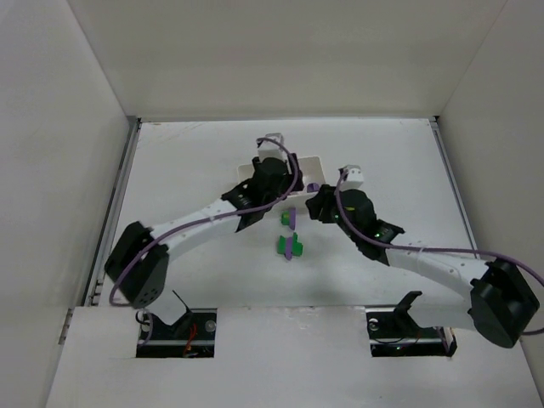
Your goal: Sort the legos into containers by color
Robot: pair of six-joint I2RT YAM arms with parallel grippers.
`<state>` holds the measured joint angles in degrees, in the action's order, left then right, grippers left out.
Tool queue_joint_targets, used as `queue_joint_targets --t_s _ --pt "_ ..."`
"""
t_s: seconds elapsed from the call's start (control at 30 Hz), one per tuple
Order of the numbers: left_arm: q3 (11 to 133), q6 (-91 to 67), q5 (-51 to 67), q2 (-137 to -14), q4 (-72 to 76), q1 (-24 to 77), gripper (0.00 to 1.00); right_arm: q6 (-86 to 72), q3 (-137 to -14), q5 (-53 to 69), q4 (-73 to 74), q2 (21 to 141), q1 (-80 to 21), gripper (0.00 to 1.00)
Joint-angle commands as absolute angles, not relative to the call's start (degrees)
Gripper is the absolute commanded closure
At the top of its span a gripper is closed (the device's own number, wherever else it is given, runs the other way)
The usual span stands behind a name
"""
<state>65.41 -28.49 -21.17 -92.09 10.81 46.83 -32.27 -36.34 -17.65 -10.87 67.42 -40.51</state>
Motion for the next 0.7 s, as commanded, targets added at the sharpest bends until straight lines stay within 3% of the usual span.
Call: queue_joint_targets --t_s 0.0,0.07,0.17,0.37,0.67 --pt "57.15 -30.14 -22.15 -81.06 12.48 46.62 0.4 -26.37 -42.35 -16.79 -10.12 72.41 -45.21 0.41" --pt "50.74 -31.72 -22.15 -74.3 11.26 46.8 0.44 -26.19 -43.76 -16.96 -8.97 75.48 -46.36 0.34" --pt "44.49 -34.62 -22.24 -67.96 8.27 47.15 0.49 -27.33 -45.08 -16.44 -8.44 79.53 -46.54 0.32" --pt "34.2 -39.89 -21.62 -61.0 5.89 46.63 0.49 -30.49 -47.28 -15.91 -8.88 86.65 -46.54 0.26" --pt "29.09 -42.8 -18.64 -59.32 8.96 44.78 0.49 -34.19 -46.58 -15.03 -11.69 90.44 -46.71 0.44"
